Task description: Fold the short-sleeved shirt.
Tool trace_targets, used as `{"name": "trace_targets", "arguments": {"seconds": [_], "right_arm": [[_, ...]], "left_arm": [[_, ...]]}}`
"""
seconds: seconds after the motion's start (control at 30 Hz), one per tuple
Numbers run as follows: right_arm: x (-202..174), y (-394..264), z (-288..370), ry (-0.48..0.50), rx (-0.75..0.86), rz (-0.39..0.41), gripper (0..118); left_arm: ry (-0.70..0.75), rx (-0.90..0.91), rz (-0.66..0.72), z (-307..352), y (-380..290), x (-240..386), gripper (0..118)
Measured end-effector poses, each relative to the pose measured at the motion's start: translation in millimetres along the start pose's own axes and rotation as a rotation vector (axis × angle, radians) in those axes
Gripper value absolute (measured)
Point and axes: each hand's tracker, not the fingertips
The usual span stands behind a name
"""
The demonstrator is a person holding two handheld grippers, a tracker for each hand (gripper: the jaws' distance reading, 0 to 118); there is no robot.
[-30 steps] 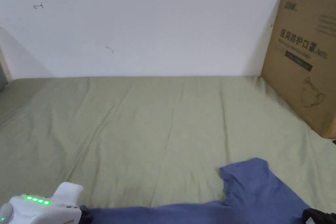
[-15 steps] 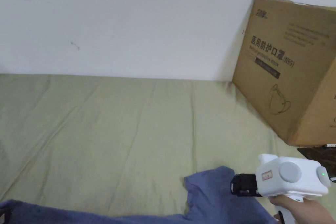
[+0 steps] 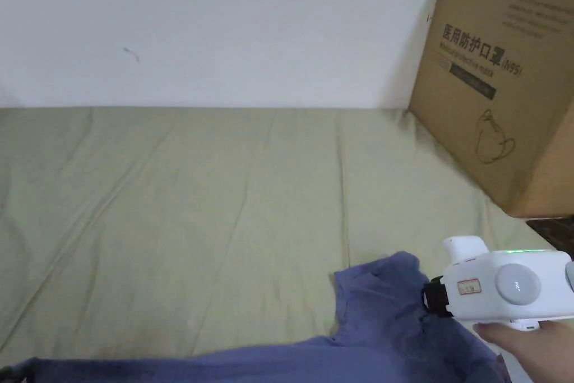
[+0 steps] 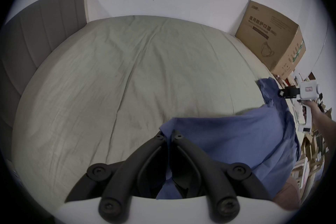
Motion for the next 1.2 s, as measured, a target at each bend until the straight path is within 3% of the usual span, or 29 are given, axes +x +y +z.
{"name": "trace_targets", "arguments": {"seconds": [0.13, 0.2, 0.3, 0.4, 0.53, 0.7, 0.87, 0.9, 0.97, 1.0, 1.03, 1.07, 1.1, 1.2], "right_arm": [[19, 27, 26, 0.017, 0.167, -0.163, 3], [24, 41, 34, 0.019, 0.180, -0.202, 3], [28, 56, 48, -0.030, 0.252, -0.212, 3], [25, 55, 72, -0.017, 0.304, -0.251, 3], [29, 13, 108, -0.020, 0.312, -0.235, 3], [54, -98, 162, 0.041, 0.131, -0.297, 3], [56, -182, 159, 0.039, -0.055, -0.270, 3], [55, -190, 153, 0.035, -0.039, -0.284, 3], [55, -200, 147, 0.016, -0.014, -0.302, 5], [51, -200, 151, 0.001, 0.015, -0.320, 14], [49, -197, 157, -0.011, 0.045, -0.313, 51], [46, -191, 165, -0.039, 0.060, -0.300, 90], [42, -186, 172, -0.033, 0.062, -0.291, 116], [39, -170, 187, 0.020, 0.218, -0.234, 117]], "left_arm": [[0.021, 0.094, 0.060, -10, 23, -33, 3], [0.059, 0.104, 0.058, -1, 33, -8, 3], [0.052, 0.160, 0.026, 6, 53, 1, 3], [0.041, 0.183, 0.012, 14, 66, 8, 3], [0.007, 0.160, 0.000, 27, 54, 7, 3], [-0.115, -0.052, 0.043, 54, -3, -9, 3], [-0.105, -0.185, -0.022, 61, -71, -12, 4], [-0.100, -0.191, -0.008, 60, -80, -13, 7], [-0.074, -0.213, 0.040, 62, -88, -14, 44], [-0.067, -0.209, 0.035, 67, -90, -13, 72], [-0.064, -0.193, 0.027, 76, -92, -10, 106], [-0.058, -0.167, 0.011, 84, -90, -6, 118], [-0.057, -0.132, -0.002, 94, -87, -2, 118], [-0.096, -0.015, 0.012, 129, -73, 15, 118]]}}
